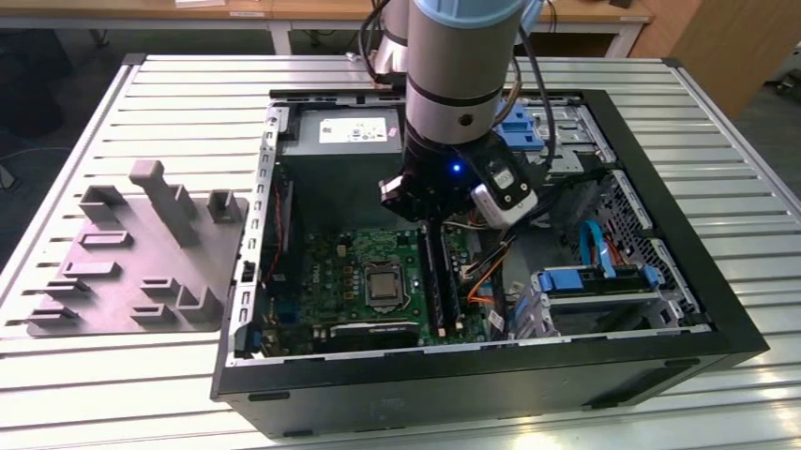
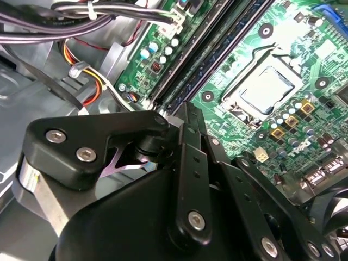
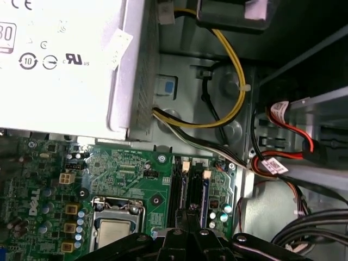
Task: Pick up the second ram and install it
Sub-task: 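Press down the second ram until it locks into place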
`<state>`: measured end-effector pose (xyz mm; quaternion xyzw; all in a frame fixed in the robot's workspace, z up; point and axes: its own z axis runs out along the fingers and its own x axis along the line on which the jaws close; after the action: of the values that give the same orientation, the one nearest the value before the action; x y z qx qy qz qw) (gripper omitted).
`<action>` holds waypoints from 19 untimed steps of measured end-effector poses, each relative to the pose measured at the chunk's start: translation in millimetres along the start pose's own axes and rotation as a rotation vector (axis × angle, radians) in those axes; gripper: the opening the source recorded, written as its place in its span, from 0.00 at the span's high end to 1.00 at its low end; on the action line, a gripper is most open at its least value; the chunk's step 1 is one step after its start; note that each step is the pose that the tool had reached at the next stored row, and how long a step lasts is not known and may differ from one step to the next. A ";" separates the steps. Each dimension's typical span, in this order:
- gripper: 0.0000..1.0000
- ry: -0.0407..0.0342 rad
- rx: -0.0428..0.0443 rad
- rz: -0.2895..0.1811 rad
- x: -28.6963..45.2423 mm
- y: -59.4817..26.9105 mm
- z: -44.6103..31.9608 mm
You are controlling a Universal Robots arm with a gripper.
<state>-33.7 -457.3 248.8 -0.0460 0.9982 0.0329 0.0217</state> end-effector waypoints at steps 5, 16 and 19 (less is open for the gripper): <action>0.90 0.0013 -0.0009 -0.020 -0.4 4.5 2.5; 0.90 0.0026 -0.0033 -0.041 -0.5 8.5 10.7; 0.90 0.0023 -0.0048 -0.040 -0.6 10.5 11.8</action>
<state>-33.6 -446.1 237.7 -0.0663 0.9970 0.0348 0.0211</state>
